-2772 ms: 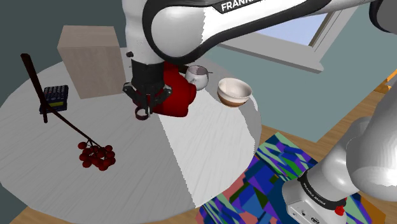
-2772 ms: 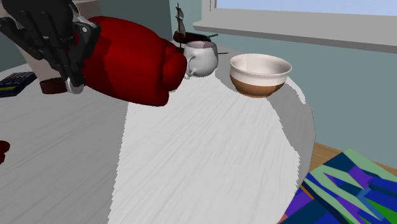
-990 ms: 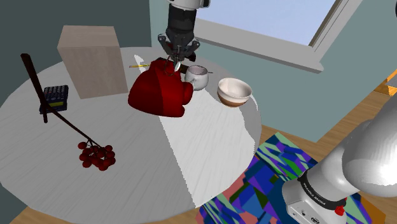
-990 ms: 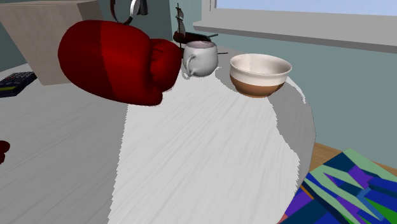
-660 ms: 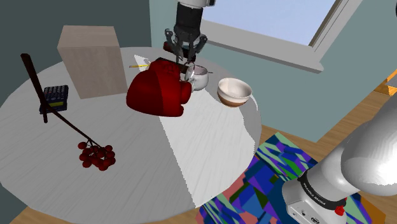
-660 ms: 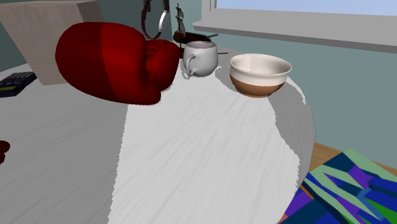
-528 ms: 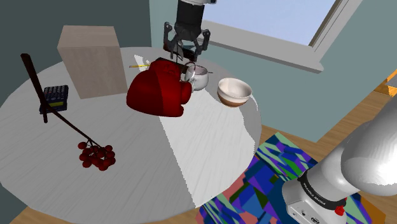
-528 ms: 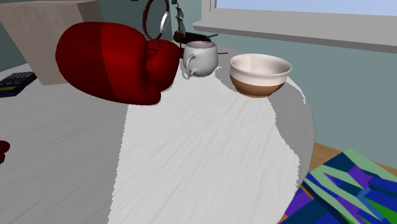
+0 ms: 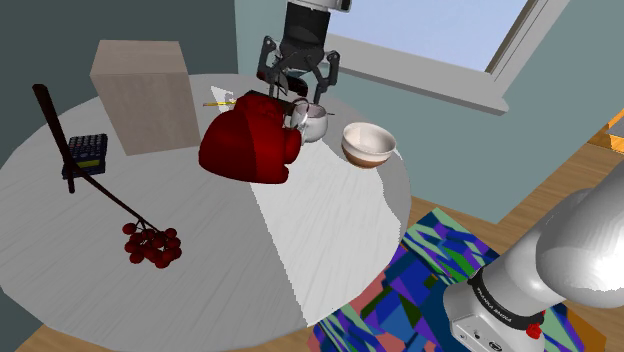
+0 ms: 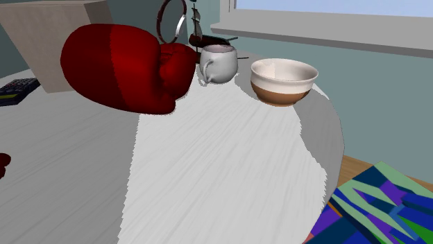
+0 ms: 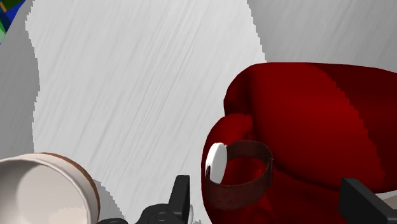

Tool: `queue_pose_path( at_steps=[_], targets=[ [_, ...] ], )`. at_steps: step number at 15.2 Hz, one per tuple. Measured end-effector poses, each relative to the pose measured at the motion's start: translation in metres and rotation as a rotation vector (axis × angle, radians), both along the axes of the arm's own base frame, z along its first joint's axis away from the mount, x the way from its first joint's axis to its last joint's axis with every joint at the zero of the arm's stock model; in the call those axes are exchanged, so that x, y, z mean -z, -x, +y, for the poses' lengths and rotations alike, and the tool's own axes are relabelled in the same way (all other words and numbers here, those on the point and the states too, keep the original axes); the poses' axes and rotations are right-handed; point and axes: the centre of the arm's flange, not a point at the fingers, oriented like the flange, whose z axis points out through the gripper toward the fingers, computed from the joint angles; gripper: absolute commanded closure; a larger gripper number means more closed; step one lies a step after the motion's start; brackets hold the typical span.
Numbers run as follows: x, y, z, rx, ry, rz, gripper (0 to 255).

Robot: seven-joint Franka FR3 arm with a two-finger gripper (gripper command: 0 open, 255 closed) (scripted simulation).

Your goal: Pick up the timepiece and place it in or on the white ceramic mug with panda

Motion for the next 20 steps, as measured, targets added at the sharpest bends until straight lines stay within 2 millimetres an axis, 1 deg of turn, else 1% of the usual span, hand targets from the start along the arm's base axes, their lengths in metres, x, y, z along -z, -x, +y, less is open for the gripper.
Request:
queue_pose_path(
  at_steps=[2, 4, 9, 10, 20],
  targets=[
    [0.01, 0.0, 0.001, 0.0, 0.0, 0.001, 0],
    [0.016, 0.001, 0.001, 0.0, -0.001, 0.001, 0],
    [0.018, 0.001, 0.002, 0.0, -0.001, 0.0, 0],
    [0.018, 0.001, 0.002, 0.0, -0.001, 0.0, 255],
    [0.017, 0.001, 0.002, 0.0, -0.001, -0.001, 255]
  ],
)
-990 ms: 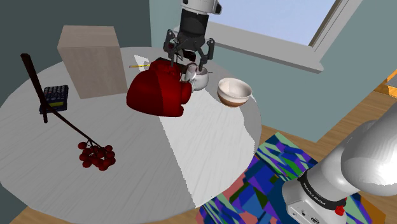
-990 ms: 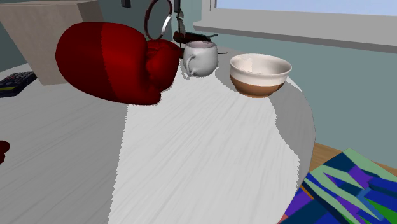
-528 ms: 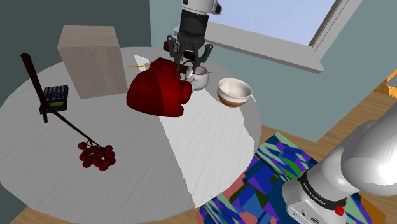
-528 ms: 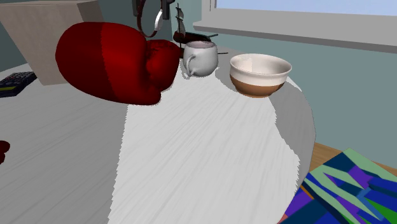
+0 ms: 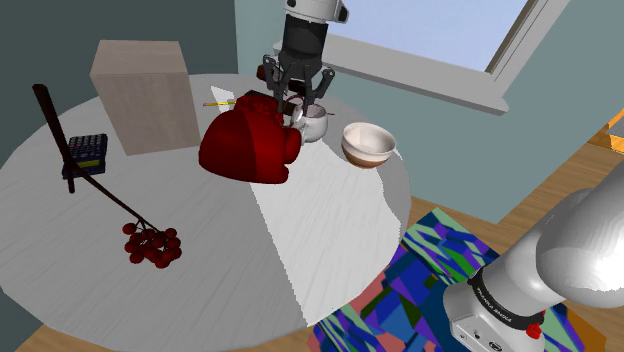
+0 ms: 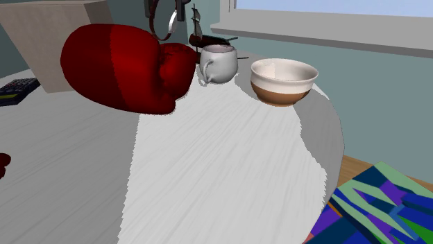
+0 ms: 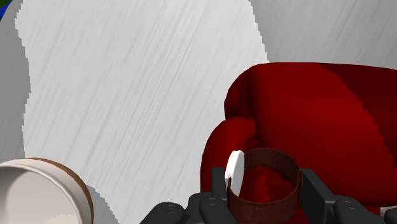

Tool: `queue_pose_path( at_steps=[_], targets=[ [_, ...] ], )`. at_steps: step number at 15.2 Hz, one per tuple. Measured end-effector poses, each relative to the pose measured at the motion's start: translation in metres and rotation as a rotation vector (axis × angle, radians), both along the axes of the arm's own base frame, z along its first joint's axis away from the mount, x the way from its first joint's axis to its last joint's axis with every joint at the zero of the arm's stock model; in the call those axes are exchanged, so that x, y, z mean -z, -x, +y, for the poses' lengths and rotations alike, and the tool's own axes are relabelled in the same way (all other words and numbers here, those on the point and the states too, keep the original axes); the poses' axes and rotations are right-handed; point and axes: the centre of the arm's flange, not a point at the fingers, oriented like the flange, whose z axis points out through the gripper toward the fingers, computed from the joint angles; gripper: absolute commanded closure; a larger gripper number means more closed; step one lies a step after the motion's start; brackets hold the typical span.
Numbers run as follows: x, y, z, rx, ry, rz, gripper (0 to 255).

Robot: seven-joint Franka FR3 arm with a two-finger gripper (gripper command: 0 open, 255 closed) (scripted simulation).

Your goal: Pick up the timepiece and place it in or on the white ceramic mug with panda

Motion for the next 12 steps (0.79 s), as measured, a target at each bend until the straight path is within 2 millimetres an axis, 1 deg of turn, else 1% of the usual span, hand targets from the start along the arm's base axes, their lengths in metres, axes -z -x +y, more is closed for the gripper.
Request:
queue_pose_path(
  at_steps=[3, 4, 7, 8, 9, 12],
  targets=[
    [-0.009, 0.0, 0.0, 0.0, 0.0, 0.001, 255],
    [-0.013, -0.004, -0.004, 0.0, 0.0, 0.001, 255],
    [-0.016, -0.023, -0.03, 0.001, 0.0, 0.001, 255],
    [-0.016, -0.032, -0.042, 0.001, 0.0, 0.001, 255],
    [-0.018, -0.037, -0.054, 0.001, 0.0, 0.001, 255],
    [-0.019, -0.062, -0.082, 0.001, 0.0, 0.001, 255]
  ],
)
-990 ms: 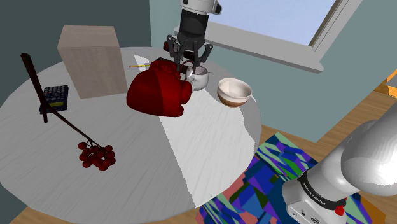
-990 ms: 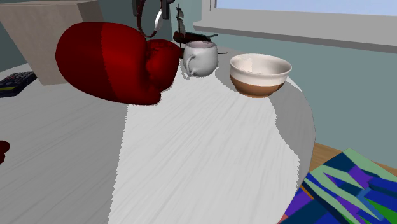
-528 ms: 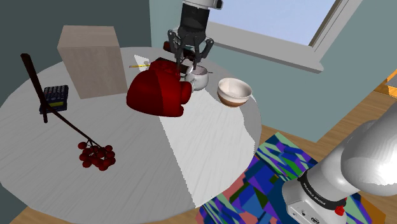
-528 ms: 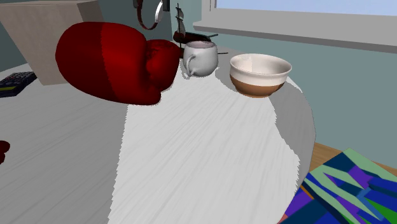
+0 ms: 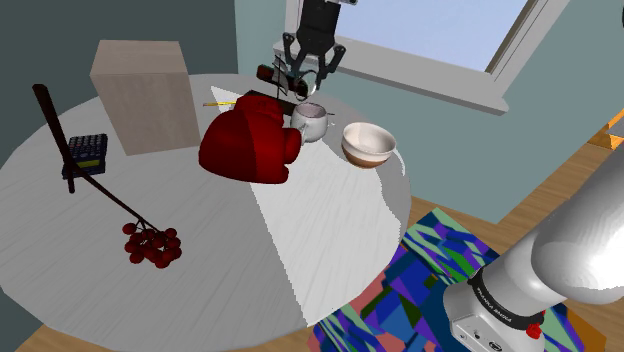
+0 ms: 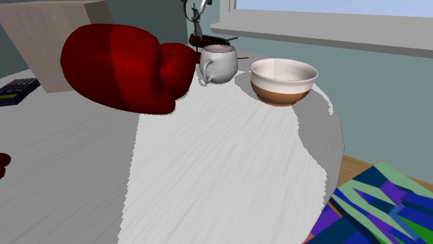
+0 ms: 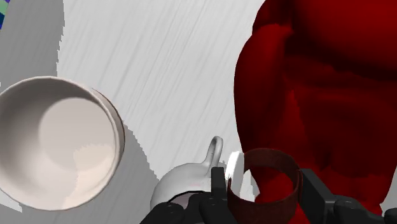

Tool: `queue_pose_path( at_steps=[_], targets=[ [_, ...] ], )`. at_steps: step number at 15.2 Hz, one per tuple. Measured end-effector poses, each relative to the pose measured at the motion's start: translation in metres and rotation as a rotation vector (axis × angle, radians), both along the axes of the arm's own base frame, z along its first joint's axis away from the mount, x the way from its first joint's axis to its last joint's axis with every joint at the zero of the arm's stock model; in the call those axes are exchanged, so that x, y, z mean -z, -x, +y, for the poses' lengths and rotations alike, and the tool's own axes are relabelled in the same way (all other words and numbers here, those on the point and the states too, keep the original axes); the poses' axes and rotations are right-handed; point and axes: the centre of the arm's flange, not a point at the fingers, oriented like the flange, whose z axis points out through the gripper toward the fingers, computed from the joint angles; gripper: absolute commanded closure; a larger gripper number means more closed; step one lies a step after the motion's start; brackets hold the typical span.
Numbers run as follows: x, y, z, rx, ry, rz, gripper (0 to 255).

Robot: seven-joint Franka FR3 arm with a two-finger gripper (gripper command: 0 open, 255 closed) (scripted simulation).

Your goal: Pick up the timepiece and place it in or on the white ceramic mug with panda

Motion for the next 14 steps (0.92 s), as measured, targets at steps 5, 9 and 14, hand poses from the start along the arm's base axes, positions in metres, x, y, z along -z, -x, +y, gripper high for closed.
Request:
queue_pose_path(
  at_steps=[5, 9, 14],
  targets=[
    [-0.005, -0.039, -0.054, 0.0, 0.0, 0.0, 255],
    [0.01, -0.045, -0.064, -0.001, 0.0, 0.001, 255],
    [0.036, -0.044, -0.066, -0.001, 0.0, 0.0, 255]
  ],
)
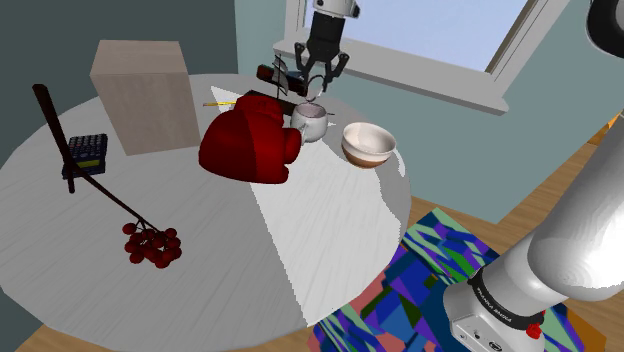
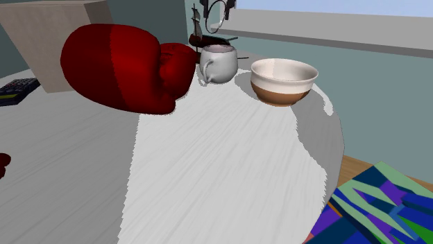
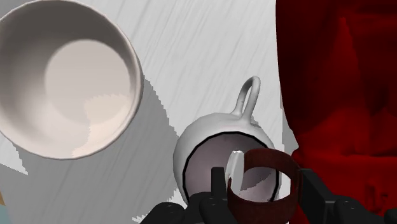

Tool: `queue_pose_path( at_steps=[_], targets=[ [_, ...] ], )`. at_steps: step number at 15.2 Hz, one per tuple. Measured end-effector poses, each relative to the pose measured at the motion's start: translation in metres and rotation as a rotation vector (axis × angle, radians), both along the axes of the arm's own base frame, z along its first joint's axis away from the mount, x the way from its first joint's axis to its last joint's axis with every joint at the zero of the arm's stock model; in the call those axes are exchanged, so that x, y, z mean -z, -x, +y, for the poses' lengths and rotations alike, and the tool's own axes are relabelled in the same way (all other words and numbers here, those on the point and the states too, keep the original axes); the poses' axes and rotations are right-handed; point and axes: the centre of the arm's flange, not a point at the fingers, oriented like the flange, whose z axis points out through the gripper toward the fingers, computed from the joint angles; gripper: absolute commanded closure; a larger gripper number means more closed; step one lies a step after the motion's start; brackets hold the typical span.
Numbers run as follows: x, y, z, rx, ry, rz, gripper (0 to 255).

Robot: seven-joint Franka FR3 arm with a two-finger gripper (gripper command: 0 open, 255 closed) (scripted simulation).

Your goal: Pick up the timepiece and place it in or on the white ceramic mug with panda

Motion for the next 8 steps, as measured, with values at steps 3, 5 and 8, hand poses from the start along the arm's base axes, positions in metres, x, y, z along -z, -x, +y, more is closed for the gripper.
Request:
queue_pose_path(
  at_steps=[3, 5, 8],
  targets=[
    [0.016, 0.0, 0.001, 0.0, 0.0, 0.0, 255],
    [0.027, -0.001, 0.002, 0.0, 0.0, 0.0, 255],
    [0.04, 0.0, 0.001, 0.0, 0.0, 0.0, 255]
  ],
)
